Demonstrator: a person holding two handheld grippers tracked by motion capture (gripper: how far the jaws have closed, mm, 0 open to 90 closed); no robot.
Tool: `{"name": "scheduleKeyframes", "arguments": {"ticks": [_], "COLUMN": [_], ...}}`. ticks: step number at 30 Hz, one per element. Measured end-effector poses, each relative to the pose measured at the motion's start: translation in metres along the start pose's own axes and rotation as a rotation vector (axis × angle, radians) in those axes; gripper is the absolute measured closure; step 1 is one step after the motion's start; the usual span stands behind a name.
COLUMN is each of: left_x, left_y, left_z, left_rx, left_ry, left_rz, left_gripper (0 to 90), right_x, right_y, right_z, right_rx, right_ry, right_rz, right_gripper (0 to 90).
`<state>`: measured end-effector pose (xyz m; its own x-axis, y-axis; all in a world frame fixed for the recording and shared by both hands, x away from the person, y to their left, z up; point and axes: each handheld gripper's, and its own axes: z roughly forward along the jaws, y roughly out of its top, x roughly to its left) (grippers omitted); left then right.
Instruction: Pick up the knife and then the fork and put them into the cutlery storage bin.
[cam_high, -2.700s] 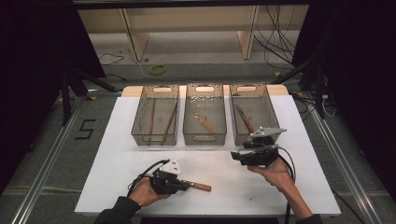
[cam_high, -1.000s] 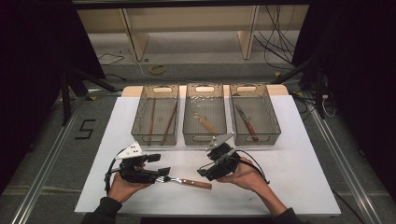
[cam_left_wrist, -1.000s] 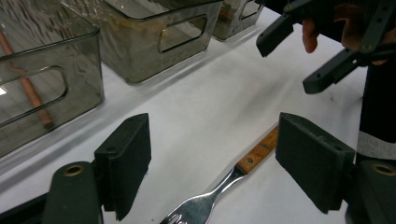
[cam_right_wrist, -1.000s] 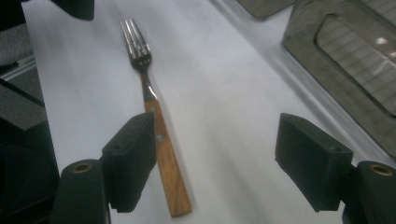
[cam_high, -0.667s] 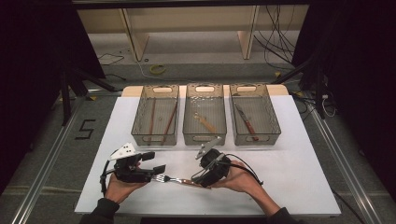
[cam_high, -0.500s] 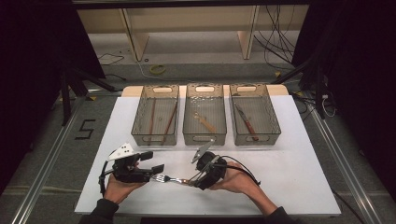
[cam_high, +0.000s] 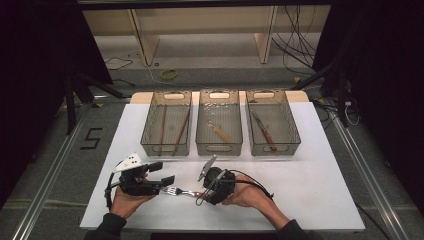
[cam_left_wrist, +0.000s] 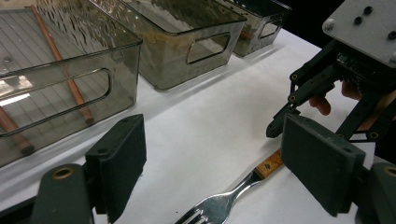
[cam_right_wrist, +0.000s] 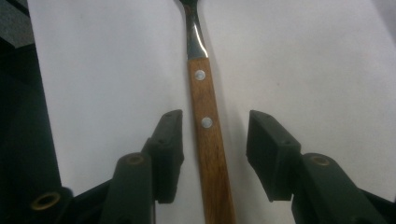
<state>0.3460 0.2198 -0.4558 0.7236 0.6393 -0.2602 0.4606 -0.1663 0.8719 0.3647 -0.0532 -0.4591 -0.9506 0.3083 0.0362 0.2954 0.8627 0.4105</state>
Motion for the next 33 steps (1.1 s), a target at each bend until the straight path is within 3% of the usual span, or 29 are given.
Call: {"name": "scheduleKeyframes", "arguments": {"ticks": [15, 33], "left_x": [-0.0007, -0.0014], "left_y": [-0.0001, -0.0003], "left_z": [0.0004, 0.0012], "left_rx": [0.003, 0.009], "left_ry": [-0.001, -0.002], "left_rz": [0.0, 0.006], "left_gripper": [21.9, 22.2], "right_x": [0.0034, 0.0102], "right_y": [0.0065, 0.0088], "right_z": [0.0093, 0.0098], "right_rx": [0.055, 0.084], "right_ry": [-0.008, -0.031], "right_rz": [-0.04, -0.093], "right_gripper": [67.8, 75.7]}}
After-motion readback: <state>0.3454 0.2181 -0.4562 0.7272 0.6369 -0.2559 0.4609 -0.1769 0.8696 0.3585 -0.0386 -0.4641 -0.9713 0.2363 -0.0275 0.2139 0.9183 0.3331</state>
